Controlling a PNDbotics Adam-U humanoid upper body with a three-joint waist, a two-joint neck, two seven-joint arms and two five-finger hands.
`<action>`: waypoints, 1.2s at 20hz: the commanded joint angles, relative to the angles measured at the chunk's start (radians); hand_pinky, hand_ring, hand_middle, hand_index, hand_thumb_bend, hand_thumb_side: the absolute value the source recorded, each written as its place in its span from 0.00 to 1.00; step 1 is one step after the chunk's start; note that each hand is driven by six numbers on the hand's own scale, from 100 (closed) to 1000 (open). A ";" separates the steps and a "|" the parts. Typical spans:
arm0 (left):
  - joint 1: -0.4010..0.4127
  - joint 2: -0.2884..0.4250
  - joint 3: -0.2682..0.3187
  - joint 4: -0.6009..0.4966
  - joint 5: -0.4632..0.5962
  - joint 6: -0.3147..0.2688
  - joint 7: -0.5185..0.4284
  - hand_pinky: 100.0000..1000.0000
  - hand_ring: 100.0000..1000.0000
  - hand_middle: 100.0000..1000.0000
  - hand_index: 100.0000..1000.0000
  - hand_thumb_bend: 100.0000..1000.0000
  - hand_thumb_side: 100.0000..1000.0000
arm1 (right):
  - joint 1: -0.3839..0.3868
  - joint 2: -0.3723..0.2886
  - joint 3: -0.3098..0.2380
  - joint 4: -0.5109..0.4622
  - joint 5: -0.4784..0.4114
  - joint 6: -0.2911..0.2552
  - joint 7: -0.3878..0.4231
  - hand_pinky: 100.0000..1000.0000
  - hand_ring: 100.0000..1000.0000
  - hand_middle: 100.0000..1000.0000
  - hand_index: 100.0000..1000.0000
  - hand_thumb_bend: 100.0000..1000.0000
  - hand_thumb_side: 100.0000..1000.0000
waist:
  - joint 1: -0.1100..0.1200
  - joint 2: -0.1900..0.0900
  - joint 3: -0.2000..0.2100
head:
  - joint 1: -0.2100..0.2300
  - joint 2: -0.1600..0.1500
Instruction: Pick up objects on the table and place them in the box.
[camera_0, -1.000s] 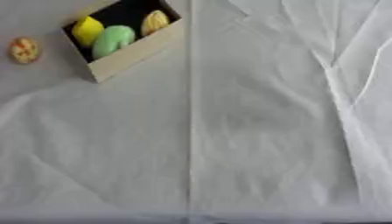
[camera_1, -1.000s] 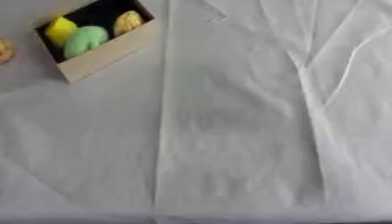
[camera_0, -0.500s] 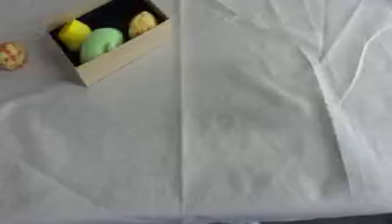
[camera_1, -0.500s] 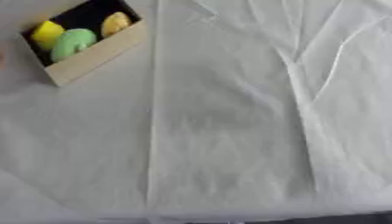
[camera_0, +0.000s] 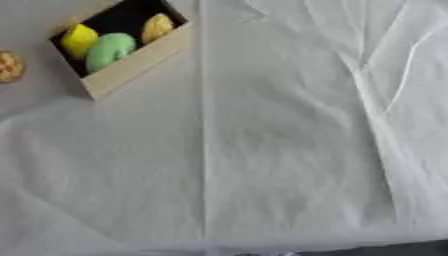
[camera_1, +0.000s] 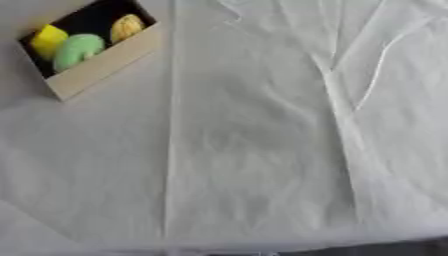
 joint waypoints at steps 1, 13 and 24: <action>0.025 0.072 -0.022 -0.067 0.018 -0.147 -0.153 0.92 0.90 0.75 0.86 0.35 0.24 | 0.000 -0.011 -0.001 -0.014 0.006 0.008 0.014 0.98 0.77 0.81 0.88 0.00 0.53 | 0.015 -0.035 0.002 | 0.001 0.004; 0.130 0.132 0.022 -0.176 0.013 -0.128 -0.252 0.90 0.90 0.78 0.85 0.67 0.03 | 0.009 0.013 0.002 -0.014 0.013 0.018 0.017 0.98 0.76 0.80 0.87 0.00 0.53 | 0.013 -0.039 0.003 | 0.006 0.004; 0.133 0.103 -0.018 -0.058 -0.119 -0.106 -0.207 0.86 0.90 0.79 0.85 0.69 0.06 | 0.010 0.037 0.012 -0.014 0.018 0.049 0.028 0.99 0.75 0.79 0.86 0.00 0.54 | 0.017 -0.035 -0.002 | 0.032 0.004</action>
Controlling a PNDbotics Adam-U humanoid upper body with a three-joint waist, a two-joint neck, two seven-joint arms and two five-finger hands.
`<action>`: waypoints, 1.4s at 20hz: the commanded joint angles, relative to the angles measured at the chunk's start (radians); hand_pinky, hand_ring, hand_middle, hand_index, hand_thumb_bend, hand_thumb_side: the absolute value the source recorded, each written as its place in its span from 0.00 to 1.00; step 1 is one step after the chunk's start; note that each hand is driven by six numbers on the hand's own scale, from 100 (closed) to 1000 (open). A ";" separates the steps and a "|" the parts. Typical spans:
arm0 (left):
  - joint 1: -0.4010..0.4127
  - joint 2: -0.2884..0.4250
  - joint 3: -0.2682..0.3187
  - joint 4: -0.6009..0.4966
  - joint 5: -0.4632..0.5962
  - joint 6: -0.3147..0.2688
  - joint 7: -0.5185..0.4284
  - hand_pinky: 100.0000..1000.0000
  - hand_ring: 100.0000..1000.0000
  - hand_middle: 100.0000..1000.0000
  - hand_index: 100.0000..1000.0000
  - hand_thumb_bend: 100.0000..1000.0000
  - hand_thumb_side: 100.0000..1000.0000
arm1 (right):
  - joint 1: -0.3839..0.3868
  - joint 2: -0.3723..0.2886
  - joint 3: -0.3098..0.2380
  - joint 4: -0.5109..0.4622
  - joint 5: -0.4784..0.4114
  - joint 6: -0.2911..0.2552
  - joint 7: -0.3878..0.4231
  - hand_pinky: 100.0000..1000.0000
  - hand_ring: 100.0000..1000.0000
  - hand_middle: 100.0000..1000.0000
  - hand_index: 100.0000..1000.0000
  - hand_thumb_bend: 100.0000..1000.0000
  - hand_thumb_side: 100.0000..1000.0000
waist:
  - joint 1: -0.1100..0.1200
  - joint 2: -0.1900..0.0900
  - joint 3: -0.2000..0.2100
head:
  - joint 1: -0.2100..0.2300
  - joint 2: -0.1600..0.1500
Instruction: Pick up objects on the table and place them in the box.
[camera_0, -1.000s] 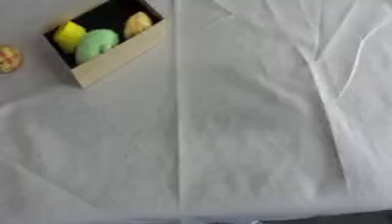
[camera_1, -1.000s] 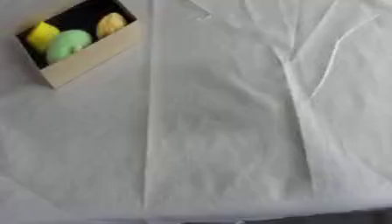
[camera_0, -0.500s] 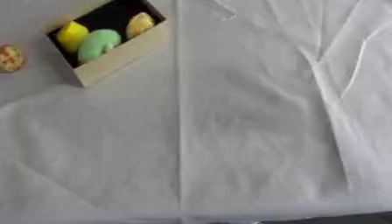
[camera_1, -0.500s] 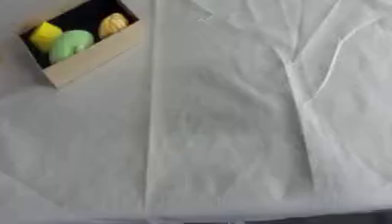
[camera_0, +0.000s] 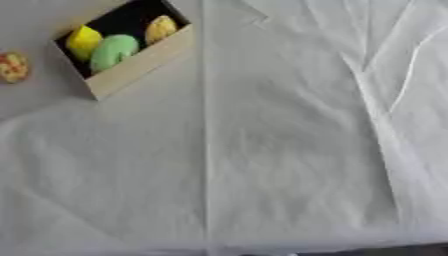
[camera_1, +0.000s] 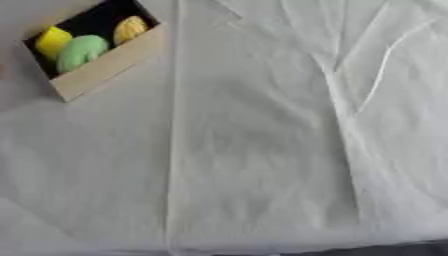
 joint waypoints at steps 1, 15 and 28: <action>-0.020 0.019 0.001 0.041 -0.034 -0.161 -0.139 0.86 0.90 0.79 0.86 0.69 0.06 | -0.003 -0.014 -0.006 -0.014 0.007 0.010 0.002 0.99 0.75 0.79 0.86 0.00 0.54 | 0.015 -0.029 -0.002 | 0.010 0.004; -0.134 -0.093 -0.015 0.193 -0.159 -0.131 -0.001 0.79 0.86 0.78 0.86 0.55 0.11 | 0.003 0.024 0.011 -0.014 0.027 0.032 0.027 1.00 0.74 0.76 0.85 0.00 0.55 | 0.014 -0.015 -0.007 | 0.022 0.004; -0.175 -0.133 0.005 0.218 -0.243 -0.044 0.189 0.71 0.82 0.77 0.87 0.53 0.06 | 0.010 0.050 0.030 -0.014 0.056 0.051 0.050 1.00 0.73 0.75 0.84 0.00 0.54 | 0.012 -0.008 -0.004 | 0.034 0.004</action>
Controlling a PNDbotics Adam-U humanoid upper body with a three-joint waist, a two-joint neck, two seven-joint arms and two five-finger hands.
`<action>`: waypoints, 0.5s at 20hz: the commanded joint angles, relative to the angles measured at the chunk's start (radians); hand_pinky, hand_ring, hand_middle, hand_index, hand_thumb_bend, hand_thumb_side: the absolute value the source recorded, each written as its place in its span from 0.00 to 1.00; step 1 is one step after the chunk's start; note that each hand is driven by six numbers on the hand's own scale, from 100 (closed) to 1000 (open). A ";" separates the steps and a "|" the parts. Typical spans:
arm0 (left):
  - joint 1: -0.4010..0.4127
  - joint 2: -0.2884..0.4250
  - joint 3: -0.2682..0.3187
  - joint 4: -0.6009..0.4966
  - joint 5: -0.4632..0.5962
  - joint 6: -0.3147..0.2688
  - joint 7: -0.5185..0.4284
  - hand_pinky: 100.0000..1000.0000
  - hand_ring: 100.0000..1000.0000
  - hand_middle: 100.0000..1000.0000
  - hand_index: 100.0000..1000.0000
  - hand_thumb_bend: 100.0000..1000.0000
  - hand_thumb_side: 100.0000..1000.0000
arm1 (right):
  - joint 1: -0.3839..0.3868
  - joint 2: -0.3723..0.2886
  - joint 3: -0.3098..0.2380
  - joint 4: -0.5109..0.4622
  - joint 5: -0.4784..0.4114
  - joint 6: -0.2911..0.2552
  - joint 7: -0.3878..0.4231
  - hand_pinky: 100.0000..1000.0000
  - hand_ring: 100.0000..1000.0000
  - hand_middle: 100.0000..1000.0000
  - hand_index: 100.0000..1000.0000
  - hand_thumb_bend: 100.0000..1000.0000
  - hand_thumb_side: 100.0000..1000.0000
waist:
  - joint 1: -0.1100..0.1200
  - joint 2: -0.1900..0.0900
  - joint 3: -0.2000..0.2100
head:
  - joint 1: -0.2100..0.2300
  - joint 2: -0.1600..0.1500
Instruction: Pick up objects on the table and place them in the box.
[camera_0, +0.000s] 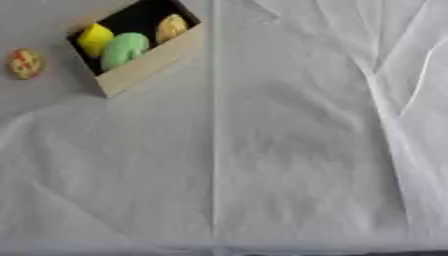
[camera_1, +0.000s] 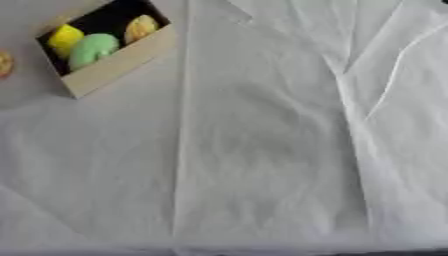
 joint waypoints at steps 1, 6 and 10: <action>-0.026 0.017 0.009 -0.005 -0.031 0.024 0.049 0.71 0.82 0.77 0.87 0.54 0.06 | 0.000 -0.015 -0.001 -0.014 0.011 0.005 0.007 1.00 0.73 0.75 0.84 0.00 0.54 | 0.012 -0.009 0.002 | 0.004 0.004; -0.046 -0.014 -0.003 0.017 -0.090 0.051 0.124 0.70 0.81 0.76 0.87 0.50 0.05 | -0.002 -0.009 0.010 -0.014 0.023 0.016 0.022 1.00 0.73 0.75 0.84 0.00 0.55 | 0.011 -0.005 0.001 | 0.008 0.004; -0.061 -0.034 -0.011 0.051 -0.130 0.049 0.166 0.69 0.80 0.74 0.84 0.46 0.06 | -0.003 -0.001 0.017 -0.014 0.033 0.021 0.030 1.00 0.73 0.75 0.84 0.00 0.55 | 0.011 -0.001 -0.002 | 0.012 0.004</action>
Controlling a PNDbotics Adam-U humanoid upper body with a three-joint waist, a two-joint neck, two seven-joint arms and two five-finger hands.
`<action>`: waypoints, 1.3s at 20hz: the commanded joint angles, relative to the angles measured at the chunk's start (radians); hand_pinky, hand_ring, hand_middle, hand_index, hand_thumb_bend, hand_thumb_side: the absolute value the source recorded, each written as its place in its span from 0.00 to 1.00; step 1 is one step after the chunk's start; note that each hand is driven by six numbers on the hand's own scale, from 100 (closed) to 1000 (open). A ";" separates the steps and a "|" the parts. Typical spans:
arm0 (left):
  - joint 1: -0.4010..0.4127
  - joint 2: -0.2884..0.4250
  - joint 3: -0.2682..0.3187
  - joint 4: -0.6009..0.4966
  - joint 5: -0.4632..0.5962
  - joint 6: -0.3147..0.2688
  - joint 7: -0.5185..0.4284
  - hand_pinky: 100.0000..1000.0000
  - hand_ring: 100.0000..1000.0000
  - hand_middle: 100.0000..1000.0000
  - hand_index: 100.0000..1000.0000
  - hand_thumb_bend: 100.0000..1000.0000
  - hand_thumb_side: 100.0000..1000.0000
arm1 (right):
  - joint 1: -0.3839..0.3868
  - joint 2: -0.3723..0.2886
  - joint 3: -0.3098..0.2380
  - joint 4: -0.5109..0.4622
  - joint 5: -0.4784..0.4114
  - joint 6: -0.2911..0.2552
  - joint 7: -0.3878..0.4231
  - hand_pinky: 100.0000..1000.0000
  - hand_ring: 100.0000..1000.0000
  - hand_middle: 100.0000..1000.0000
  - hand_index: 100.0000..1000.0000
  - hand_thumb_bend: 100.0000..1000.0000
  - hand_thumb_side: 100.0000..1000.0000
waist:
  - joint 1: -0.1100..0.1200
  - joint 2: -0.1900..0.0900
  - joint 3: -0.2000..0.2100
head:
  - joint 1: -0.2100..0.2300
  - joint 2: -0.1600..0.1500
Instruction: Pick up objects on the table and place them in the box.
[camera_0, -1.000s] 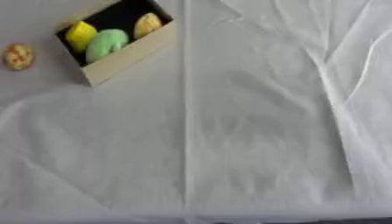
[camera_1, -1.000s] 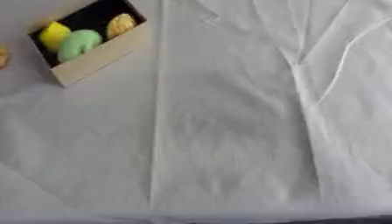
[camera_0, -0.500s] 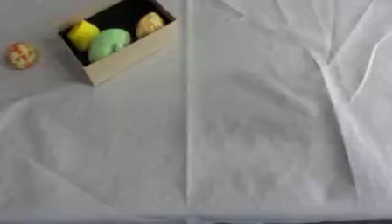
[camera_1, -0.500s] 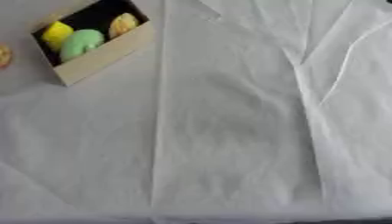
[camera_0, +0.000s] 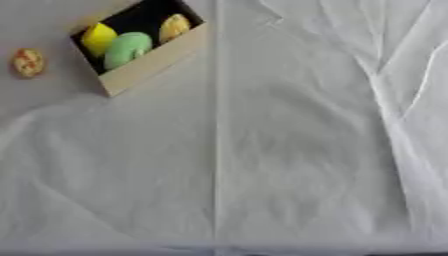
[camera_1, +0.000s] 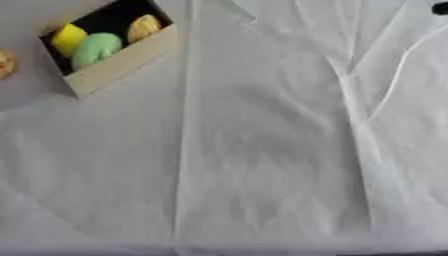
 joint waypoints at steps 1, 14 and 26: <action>-0.022 0.015 0.001 0.022 -0.030 -0.005 0.026 0.66 0.76 0.71 0.81 0.41 0.07 | -0.003 -0.011 -0.003 -0.014 0.012 0.003 0.006 1.00 0.73 0.75 0.85 0.00 0.55 | 0.011 0.000 -0.001 | 0.005 0.004; -0.025 0.033 0.019 -0.088 0.020 -0.037 0.039 0.50 0.60 0.55 0.61 0.19 0.02 | 0.010 -0.011 -0.011 -0.014 0.008 -0.023 0.009 1.00 0.73 0.75 0.85 0.00 0.54 | 0.009 -0.006 -0.001 | -0.012 0.004; -0.219 -0.089 -0.016 -0.322 0.183 -0.044 -0.058 0.49 0.58 0.55 0.60 0.04 0.00 | -0.009 -0.040 -0.012 -0.014 -0.043 -0.044 0.020 1.00 0.73 0.75 0.85 0.00 0.53 | 0.010 -0.020 -0.005 | -0.050 0.004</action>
